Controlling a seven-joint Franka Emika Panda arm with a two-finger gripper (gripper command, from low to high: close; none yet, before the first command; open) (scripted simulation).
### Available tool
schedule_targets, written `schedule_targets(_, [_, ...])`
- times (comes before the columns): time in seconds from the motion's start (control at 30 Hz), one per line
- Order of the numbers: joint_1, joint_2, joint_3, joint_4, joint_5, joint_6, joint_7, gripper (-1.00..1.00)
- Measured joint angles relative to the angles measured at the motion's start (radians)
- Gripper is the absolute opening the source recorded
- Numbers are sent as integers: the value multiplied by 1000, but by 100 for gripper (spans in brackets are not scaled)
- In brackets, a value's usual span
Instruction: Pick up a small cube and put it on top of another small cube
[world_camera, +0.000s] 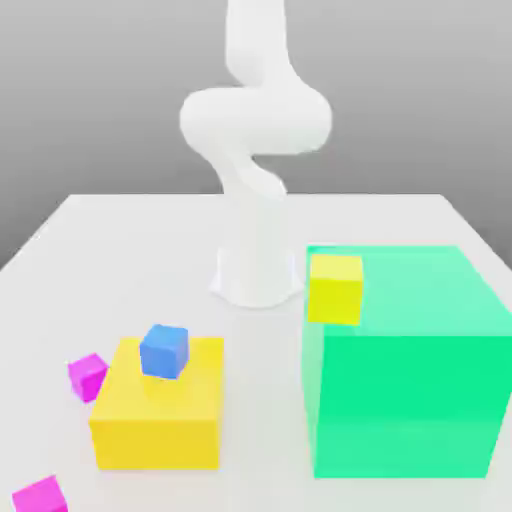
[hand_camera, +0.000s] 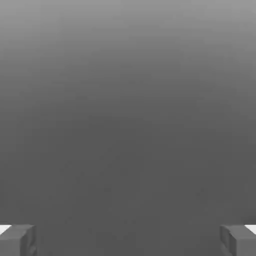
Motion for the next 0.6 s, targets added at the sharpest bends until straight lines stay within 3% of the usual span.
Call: schedule_targets(0.6, [-169, 659, -70, 67, 4, 162, 274, 0])
